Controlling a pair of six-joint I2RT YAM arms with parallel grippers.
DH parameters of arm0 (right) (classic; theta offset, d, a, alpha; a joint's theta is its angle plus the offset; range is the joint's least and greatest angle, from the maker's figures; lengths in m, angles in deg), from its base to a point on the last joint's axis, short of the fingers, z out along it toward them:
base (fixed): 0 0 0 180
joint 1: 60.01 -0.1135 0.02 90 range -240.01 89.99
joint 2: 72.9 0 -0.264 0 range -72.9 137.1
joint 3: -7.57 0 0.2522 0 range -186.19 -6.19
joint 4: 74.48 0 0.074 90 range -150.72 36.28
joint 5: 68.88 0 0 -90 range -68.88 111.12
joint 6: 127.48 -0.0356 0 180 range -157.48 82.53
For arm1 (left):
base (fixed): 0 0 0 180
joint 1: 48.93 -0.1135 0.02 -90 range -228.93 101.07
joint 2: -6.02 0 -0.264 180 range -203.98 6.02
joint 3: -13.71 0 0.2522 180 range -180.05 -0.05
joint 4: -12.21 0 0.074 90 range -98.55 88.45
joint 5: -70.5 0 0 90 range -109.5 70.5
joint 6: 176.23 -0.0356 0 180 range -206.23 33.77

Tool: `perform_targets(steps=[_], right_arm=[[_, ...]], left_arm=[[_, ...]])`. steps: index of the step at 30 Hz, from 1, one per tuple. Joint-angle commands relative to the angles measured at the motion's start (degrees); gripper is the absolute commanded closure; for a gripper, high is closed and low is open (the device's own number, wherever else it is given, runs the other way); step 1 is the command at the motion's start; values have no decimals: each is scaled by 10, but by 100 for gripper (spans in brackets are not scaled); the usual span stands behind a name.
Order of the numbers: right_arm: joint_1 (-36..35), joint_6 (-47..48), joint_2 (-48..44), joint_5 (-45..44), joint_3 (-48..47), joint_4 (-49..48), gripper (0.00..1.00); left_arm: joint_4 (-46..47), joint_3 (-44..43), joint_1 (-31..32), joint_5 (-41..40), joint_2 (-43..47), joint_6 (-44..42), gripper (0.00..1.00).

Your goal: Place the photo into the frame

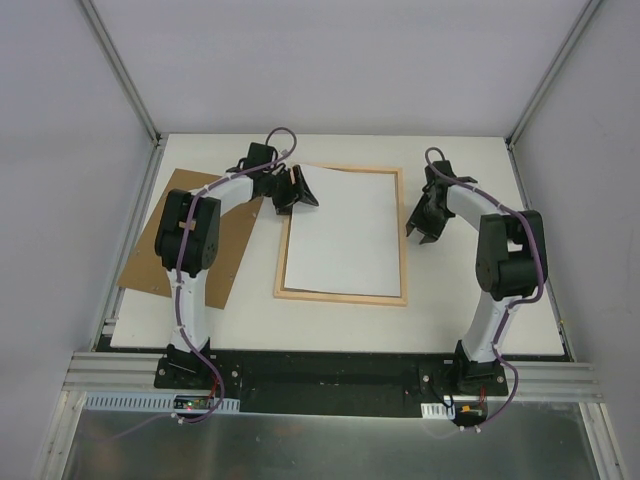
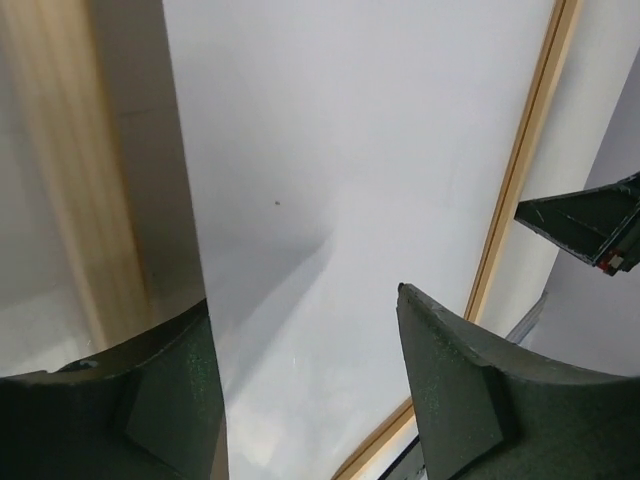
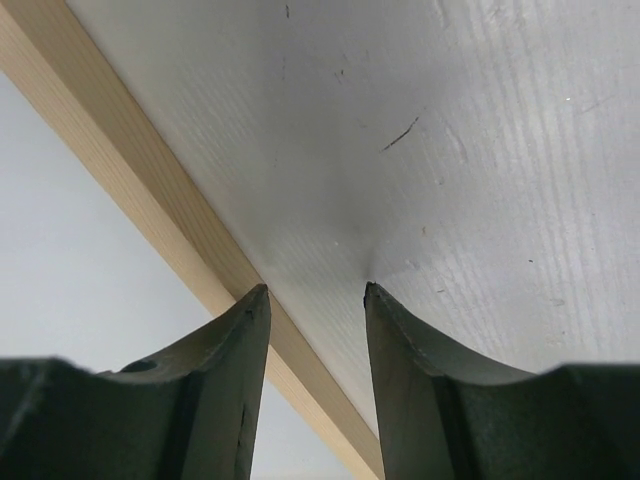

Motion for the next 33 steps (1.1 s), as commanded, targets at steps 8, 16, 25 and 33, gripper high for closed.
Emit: perform_targets(steps=[8,16,25,33], right_arm=[[12,14,-62,1,-20,21,54],[4,30,-72,1,-9,16,53],[-29,69,-72,-21,2,22,52],[-57,95,-67,-21,16,15,45]], left_arm=[[-63,-1,-20,-98,105,-64,24],[-91,26,-20,-153,121,-71,36],[-93,102,-19,-208,142,-42,63],[-93,121,-8,-221,147,-37,74]])
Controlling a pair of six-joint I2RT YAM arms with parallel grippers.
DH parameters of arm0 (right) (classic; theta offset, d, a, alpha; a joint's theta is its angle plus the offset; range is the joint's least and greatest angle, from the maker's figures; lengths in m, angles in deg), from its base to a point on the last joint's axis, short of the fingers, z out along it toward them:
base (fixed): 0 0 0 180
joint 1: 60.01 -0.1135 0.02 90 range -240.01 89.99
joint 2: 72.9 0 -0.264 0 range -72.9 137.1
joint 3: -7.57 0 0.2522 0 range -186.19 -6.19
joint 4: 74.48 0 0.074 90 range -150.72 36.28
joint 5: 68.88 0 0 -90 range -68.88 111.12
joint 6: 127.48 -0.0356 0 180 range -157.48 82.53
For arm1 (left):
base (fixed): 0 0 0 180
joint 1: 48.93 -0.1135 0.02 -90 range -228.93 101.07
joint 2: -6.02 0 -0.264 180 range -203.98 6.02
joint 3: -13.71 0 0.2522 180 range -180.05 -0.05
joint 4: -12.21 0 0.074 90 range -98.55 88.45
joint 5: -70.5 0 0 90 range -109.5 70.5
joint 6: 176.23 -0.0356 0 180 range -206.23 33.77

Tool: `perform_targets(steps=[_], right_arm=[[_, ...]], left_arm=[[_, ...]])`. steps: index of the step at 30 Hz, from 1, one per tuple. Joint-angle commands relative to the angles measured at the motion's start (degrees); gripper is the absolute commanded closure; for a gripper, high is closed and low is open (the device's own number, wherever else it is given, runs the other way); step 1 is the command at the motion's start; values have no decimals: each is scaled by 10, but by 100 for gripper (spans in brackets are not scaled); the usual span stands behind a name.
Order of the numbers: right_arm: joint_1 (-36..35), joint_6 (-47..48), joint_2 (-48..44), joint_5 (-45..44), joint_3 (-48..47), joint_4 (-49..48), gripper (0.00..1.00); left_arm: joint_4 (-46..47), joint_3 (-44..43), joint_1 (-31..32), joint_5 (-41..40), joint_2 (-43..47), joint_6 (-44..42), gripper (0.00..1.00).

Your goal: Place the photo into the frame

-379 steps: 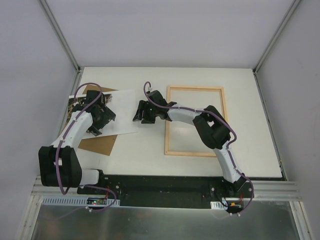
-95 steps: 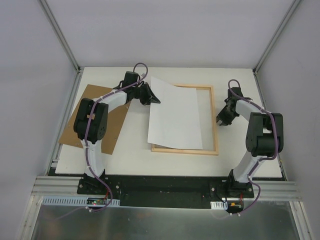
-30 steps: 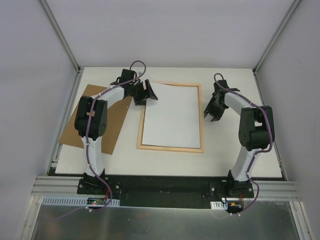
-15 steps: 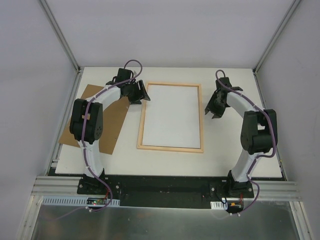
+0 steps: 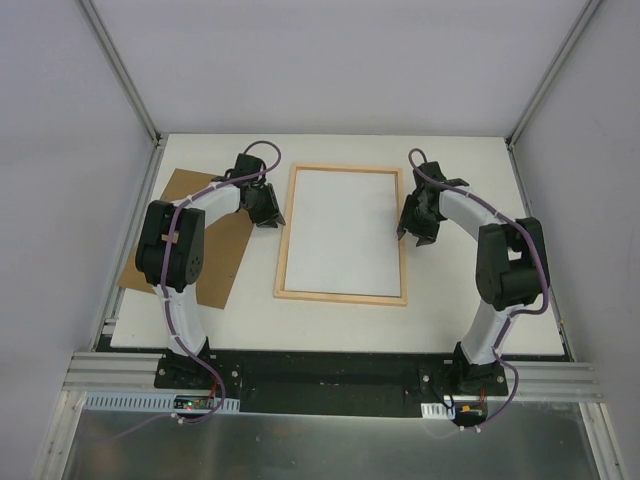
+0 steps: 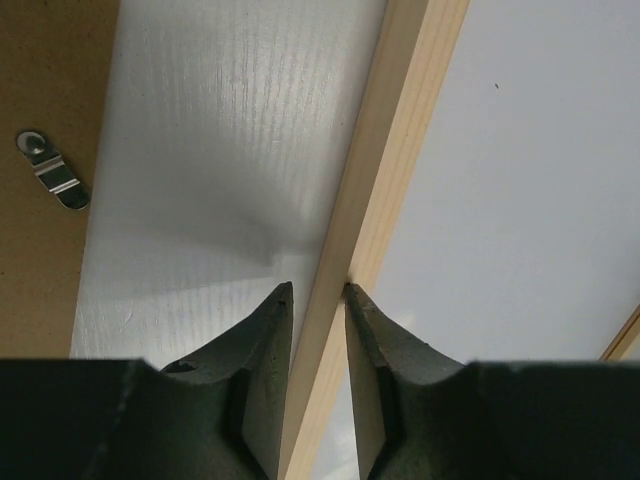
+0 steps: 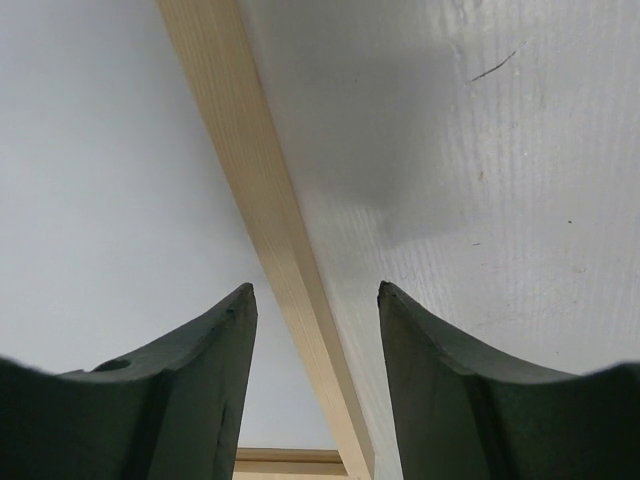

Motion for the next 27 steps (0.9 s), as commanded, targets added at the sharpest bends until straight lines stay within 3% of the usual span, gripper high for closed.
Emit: perform_targets(steps=[1,12,27], right_arm=[[-15,26,-20,-18,-8,13,45],[-13,49,12,-25,-36,23,44],[10,63,20,-26,-52,36,44]], left_arm=[[-3,3,13,-19,34,10,75],[0,17,52,-31,29,33,94],[20,9,103,-17,15,60,94]])
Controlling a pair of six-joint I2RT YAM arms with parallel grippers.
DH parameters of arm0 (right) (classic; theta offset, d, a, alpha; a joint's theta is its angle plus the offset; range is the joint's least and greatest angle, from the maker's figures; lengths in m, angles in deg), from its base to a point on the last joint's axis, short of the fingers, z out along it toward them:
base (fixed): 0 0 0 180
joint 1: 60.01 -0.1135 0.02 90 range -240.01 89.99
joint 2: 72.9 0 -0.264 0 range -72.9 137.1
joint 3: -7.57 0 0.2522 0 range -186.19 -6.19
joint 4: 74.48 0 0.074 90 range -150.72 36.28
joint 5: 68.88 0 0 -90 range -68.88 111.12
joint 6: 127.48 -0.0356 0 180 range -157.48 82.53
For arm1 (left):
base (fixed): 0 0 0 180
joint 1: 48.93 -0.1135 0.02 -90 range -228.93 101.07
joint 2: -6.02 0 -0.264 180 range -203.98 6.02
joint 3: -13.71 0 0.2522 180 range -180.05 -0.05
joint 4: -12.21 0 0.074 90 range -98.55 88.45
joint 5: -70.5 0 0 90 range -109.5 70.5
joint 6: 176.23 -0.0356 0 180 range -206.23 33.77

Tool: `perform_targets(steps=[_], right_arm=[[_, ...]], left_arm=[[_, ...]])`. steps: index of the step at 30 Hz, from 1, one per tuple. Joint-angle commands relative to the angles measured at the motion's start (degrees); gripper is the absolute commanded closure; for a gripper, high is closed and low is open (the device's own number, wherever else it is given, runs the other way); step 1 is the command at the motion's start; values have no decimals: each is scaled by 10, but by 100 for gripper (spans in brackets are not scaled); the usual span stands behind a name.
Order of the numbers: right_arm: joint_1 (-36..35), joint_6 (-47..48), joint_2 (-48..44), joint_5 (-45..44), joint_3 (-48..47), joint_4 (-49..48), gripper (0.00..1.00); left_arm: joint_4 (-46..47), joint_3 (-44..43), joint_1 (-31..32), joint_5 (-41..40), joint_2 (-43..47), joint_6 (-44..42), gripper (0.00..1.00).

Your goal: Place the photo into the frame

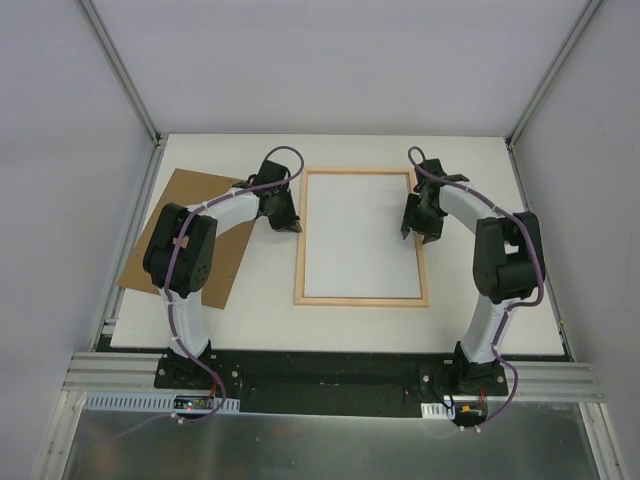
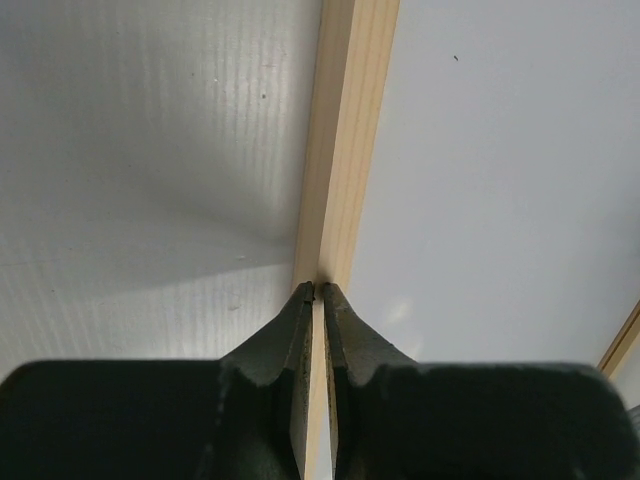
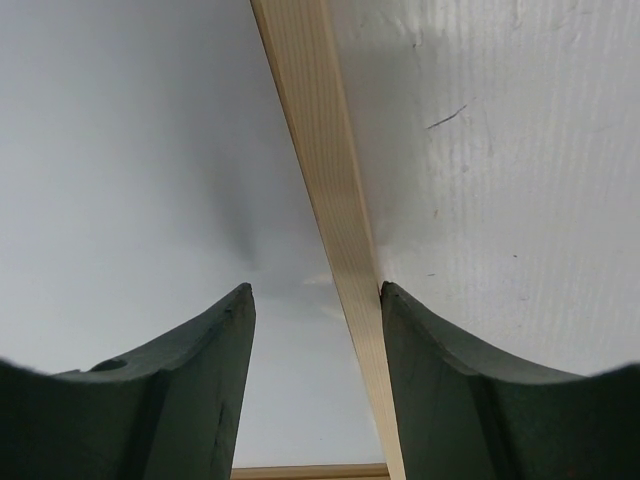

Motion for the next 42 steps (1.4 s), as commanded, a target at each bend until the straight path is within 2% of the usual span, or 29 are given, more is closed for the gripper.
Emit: perform_targets(steps=[1,22,25,28,30,31,35,37,42], right_arm=[[9,11,-17,-7,-16,17,44],[56,21,-95,-18,7,33,41],[53,19,-112,-15,7,35,41],[43,17,-132,-15,-1,40,41],[27,16,-141,-19,-8,43,41],[14,13,-147,-22,-10,44,40],[-25,3,-162,-14,-8,37,41],[-52,-3,-169,-18,-3,31,40],[-118,-19,-170,-15,8,9,41]], left_arm=[[-1,-6,27,16,2,18,94],[5,-117,56,51,-71,41,92],[4,-116,51,41,-44,31,88],[1,-98,31,40,2,19,76],[-12,-80,13,23,43,4,66],[-27,-69,-2,11,64,-6,64],[-83,-30,-52,-47,117,-32,66],[-122,-10,-64,-106,141,-38,66],[-162,102,-70,-241,232,16,68]])
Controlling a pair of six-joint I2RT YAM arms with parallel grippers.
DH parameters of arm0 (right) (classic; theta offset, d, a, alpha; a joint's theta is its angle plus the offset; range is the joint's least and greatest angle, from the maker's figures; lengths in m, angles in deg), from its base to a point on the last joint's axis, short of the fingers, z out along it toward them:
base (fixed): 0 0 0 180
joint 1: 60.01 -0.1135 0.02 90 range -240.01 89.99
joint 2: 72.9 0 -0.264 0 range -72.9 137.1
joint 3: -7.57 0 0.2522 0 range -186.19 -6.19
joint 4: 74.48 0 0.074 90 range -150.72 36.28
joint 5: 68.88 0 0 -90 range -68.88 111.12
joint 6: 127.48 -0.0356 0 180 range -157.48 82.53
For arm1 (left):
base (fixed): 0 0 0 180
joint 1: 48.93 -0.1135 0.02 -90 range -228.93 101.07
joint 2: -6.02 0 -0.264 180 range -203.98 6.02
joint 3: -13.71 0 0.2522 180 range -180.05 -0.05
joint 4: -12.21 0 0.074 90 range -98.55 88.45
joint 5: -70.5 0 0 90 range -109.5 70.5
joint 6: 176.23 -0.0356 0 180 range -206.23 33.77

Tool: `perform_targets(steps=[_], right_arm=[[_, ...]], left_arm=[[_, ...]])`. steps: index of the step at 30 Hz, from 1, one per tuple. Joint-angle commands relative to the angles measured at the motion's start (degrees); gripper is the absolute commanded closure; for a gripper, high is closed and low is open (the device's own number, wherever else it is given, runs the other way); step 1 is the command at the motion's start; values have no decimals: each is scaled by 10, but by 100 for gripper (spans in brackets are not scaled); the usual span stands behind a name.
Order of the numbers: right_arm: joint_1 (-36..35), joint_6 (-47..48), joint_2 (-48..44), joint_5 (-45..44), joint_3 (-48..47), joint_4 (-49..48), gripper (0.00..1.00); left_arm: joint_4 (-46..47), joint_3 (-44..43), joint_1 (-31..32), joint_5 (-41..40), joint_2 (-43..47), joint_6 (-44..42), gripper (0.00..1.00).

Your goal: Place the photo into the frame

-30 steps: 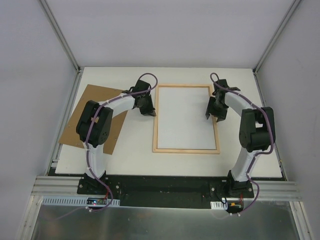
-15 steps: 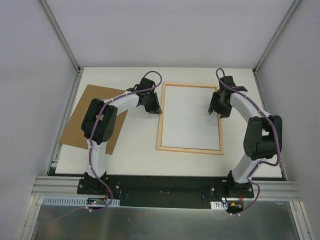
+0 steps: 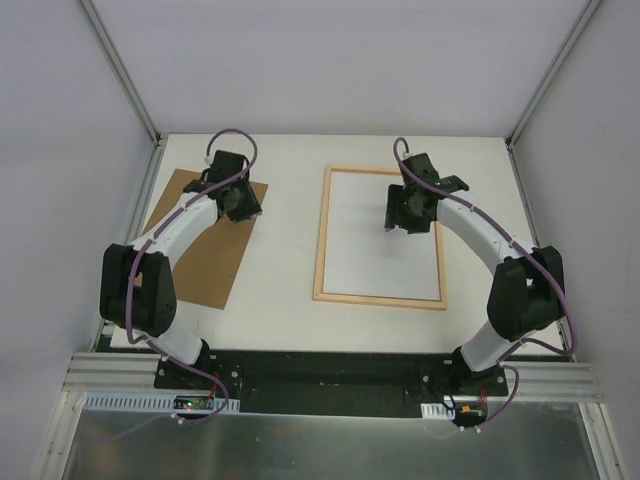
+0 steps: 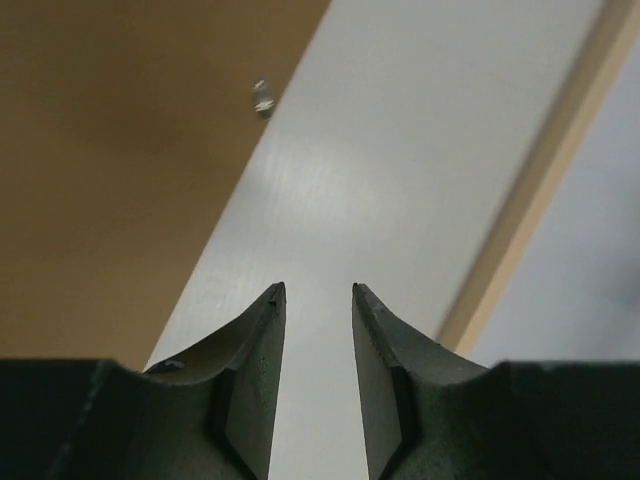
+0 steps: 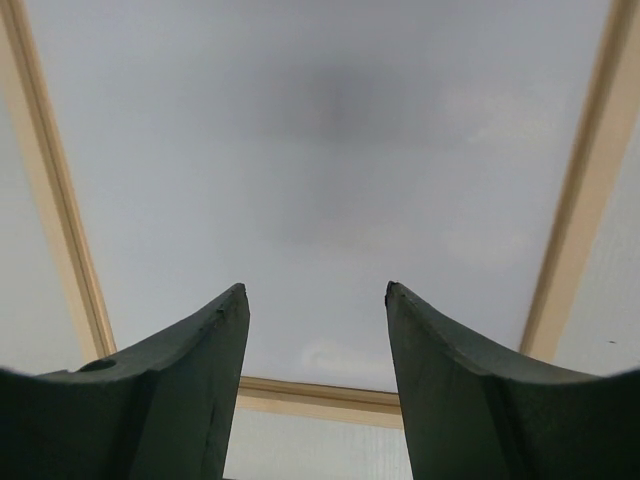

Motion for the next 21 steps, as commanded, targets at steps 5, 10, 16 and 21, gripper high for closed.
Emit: perform_targets(steps=[5,10,16,21], right_arm=[[-87,-36,-21,4,12,-37,41],[-115,-46,-5,12,18,-49,41],[-133,-50,1,8,24,-55,41],[-136,-53,-1,8,30,-61,41]], left_arm=[[-90,195,9,-158,118,67,71],[-87,251,9,-169,129,83,72],[-64,264,9,-155,109,83,73],[-55,254,9,-151,95,69,75]])
